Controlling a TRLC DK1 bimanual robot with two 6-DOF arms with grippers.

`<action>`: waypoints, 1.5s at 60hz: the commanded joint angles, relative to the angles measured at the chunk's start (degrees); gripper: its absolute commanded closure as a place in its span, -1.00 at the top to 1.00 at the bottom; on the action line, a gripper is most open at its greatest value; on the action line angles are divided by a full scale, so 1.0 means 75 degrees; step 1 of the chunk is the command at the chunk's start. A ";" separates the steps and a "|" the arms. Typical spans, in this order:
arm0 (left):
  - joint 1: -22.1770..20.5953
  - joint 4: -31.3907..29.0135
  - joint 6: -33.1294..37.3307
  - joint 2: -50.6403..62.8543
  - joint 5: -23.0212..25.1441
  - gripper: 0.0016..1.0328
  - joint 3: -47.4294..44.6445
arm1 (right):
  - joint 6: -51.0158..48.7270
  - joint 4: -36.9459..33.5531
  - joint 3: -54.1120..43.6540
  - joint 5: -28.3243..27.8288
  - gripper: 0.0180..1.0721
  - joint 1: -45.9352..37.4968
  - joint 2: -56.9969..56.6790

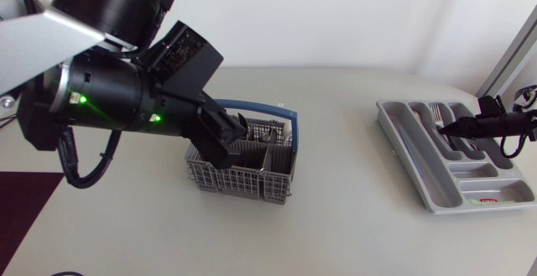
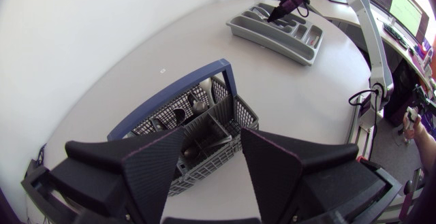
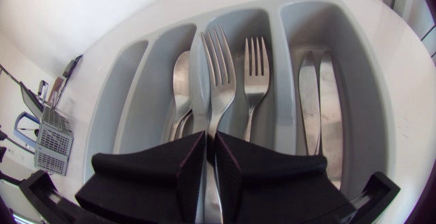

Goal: Sort the cutlery from the basket into the organizer compartments.

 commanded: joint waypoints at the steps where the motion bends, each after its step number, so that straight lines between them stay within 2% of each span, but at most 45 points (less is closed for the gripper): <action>1: 0.0018 0.0032 0.0134 -0.0131 -0.0063 0.14 -0.0219 | 0.0008 -0.0111 0.0101 0.0066 -0.54 0.0039 0.0265; 6: 0.0041 0.0032 0.0134 -0.0190 -0.0063 0.14 -0.0230 | 0.0008 -0.0029 -0.0075 0.0078 -0.28 0.0039 0.0054; 14: 0.0123 0.0032 0.0134 -0.0272 -0.0063 0.14 -0.0312 | 0.0125 0.0663 -0.0825 0.0430 0.14 0.0109 -0.0614; 20: 0.0158 0.0067 0.0134 -0.0330 -0.0063 0.15 -0.0383 | 0.0183 0.0909 -0.1083 0.0582 0.16 0.0133 -0.0895; 27: 0.0229 0.0067 0.0134 -0.0447 -0.0063 0.16 -0.0465 | 0.0242 0.1178 -0.1528 0.0676 0.39 0.0133 -0.1352; 33: 0.0323 0.0067 0.0146 -0.0600 -0.0063 0.16 -0.0570 | 0.0394 0.2069 -0.2489 0.1203 0.52 0.0180 -0.2231; 44: 0.0733 0.0067 0.0275 -0.0940 -0.0051 0.17 -0.0828 | 0.0429 0.3475 -0.4704 0.2199 0.55 0.0719 -0.4375; 61: 0.1565 0.0137 0.0556 -0.1279 0.0137 0.19 -0.1437 | 0.0547 0.3522 -0.6989 0.2445 0.55 0.2418 -0.7082; 70: 0.2033 0.0465 0.0767 -0.1291 0.0312 0.16 -0.1930 | 0.0957 0.3475 -0.7715 0.2797 0.55 0.3742 -0.8032; 77: 0.2444 0.0828 0.0861 -0.1209 0.0793 -0.02 -0.2387 | 0.1355 0.3417 -0.7997 0.3043 0.53 0.4762 -0.8512; 90: 0.2701 0.1391 0.1001 -0.1139 0.1039 -0.11 -0.3019 | 0.1941 0.3499 -0.8102 0.3582 0.53 0.6215 -0.8653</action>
